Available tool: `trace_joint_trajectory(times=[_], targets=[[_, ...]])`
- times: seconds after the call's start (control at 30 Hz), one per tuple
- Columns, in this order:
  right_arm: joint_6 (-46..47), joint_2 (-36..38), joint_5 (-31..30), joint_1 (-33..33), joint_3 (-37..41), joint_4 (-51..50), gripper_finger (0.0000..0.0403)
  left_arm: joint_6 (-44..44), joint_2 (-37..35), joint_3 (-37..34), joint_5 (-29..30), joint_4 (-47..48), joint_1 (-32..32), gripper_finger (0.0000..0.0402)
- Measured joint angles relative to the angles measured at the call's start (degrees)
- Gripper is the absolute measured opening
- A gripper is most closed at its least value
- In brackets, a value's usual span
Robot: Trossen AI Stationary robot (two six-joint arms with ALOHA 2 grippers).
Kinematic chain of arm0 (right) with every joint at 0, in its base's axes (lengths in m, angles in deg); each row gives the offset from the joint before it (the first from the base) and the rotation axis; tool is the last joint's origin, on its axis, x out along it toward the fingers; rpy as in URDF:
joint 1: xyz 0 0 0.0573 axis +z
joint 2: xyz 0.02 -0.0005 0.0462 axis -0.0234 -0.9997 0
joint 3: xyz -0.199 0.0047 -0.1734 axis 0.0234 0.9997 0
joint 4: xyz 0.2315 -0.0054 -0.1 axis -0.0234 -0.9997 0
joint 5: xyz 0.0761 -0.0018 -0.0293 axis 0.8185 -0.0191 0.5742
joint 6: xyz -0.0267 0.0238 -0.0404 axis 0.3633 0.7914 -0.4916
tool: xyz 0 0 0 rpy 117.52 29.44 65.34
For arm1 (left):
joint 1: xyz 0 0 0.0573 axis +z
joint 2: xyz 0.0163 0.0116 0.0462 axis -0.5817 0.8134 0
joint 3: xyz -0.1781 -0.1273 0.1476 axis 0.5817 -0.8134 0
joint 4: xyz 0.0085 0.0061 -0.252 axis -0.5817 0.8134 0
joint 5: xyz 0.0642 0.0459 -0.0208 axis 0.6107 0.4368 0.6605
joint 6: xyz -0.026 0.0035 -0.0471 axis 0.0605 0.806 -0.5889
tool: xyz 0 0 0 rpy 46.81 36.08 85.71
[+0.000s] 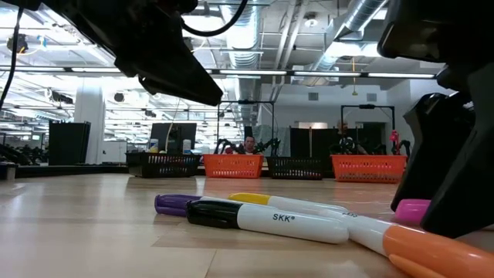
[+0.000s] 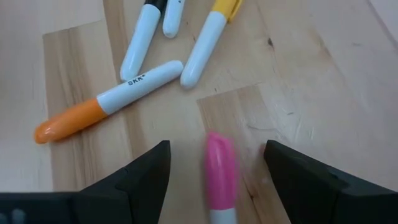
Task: Pick & Place Markers
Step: Put the small pink highlighter into the left orange bin
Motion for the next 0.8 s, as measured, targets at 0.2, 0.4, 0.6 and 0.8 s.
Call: trace_joint_trajectory(times=[0.2, 0.4, 0.6, 0.8], targets=[[0.5, 0.0, 0.1, 0.0, -0.1, -3.8, 0.0254, 0.0, 0.0, 0.0, 0.0, 0.0, 0.8, 0.0102], [-1.2, 0.0, -0.2, -0.1, -0.1, -5.5, 0.0209, 2.3, 0.0, 0.0, 0.0, -0.2, 0.9, 0.0102], [-3.7, 0.0, 0.0, -1.2, 0.0, -5.5, 0.0109, 3.5, 0.0, 0.0, 0.0, -0.3, 1.5, 0.0102], [-6.0, 0.0, -1.2, -3.0, 0.2, -6.3, 0.0025, 7.0, 0.0, 0.0, -11.3, -0.7, 3.8, 0.0102]])
